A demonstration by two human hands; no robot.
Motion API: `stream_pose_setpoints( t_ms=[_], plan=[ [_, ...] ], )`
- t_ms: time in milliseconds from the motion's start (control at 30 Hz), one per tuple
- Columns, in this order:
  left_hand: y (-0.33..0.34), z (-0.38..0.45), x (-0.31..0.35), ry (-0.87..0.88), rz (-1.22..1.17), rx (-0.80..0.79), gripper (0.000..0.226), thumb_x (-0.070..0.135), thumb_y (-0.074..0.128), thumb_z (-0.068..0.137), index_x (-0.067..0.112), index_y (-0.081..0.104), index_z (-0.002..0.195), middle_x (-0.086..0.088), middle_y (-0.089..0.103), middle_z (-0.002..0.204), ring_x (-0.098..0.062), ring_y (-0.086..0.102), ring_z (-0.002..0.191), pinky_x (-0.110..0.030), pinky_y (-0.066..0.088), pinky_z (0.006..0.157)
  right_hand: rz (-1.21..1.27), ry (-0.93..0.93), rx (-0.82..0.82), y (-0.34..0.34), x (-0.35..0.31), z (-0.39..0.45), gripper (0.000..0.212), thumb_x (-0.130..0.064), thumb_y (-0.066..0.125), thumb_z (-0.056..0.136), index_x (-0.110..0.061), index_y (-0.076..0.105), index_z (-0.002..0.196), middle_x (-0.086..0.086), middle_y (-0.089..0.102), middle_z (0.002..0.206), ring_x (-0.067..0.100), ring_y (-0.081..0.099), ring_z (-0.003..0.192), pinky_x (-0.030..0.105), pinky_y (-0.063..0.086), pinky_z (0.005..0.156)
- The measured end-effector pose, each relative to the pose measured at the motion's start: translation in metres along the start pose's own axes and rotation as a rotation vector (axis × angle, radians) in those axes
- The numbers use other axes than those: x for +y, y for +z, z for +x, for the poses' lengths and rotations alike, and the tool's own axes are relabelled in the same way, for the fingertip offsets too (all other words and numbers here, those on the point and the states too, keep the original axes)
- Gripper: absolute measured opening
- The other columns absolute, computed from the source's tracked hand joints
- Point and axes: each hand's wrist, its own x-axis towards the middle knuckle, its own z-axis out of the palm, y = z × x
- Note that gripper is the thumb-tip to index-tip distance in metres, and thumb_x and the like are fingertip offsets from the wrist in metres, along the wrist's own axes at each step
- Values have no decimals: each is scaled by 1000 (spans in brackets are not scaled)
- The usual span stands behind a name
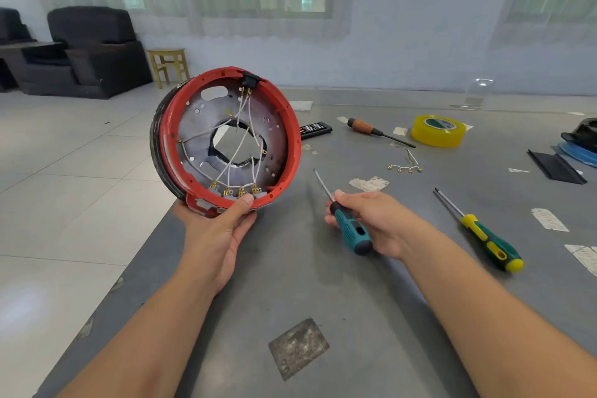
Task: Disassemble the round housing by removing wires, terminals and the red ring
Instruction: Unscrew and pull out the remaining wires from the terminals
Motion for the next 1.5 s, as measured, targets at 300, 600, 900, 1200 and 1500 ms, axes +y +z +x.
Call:
stream_pose_setpoints(
  t_ms=[300, 600, 900, 1200, 1500],
  plan=[
    [4, 16, 3, -47, 30, -40, 77, -4, 82, 83, 29, 33, 132, -8, 67, 135, -35, 75, 107, -51, 60, 93, 181, -54, -75, 5, 16, 1, 28, -33, 54, 106, -13, 66, 122, 16, 74, 98, 16, 61, 61, 23, 52, 49],
    [-1, 20, 3, -117, 30, -109, 81, -1, 81, 85, 31, 30, 139, -20, 68, 131, -46, 74, 104, -59, 59, 91, 99, -277, -234, -10, 32, -13, 33, 0, 53, 101, -5, 51, 134, 22, 70, 122, 22, 65, 74, 30, 56, 64],
    [-5, 21, 5, -160, -19, -118, 82, -9, 77, 85, 25, 29, 141, -25, 70, 126, -47, 73, 105, -61, 59, 91, -372, -450, -185, -16, 22, -15, 27, -13, 51, 105, -16, 60, 131, 9, 75, 104, 27, 59, 65, 32, 52, 52],
    [-10, 21, 4, -129, -50, -186, 80, -13, 75, 83, 28, 43, 144, -24, 73, 116, -47, 73, 107, -52, 61, 90, -902, -577, -121, -50, 6, -22, 40, -21, 56, 104, -53, 57, 129, -7, 75, 94, 22, 60, 56, 28, 56, 59],
    [-11, 17, 4, -149, -22, -174, 83, -10, 78, 83, 35, 47, 145, -21, 73, 118, -47, 72, 107, -50, 62, 87, -976, -537, -175, -67, -6, -24, 35, -23, 62, 101, -53, 67, 119, -6, 77, 96, 19, 60, 55, 26, 53, 54]
  ],
)
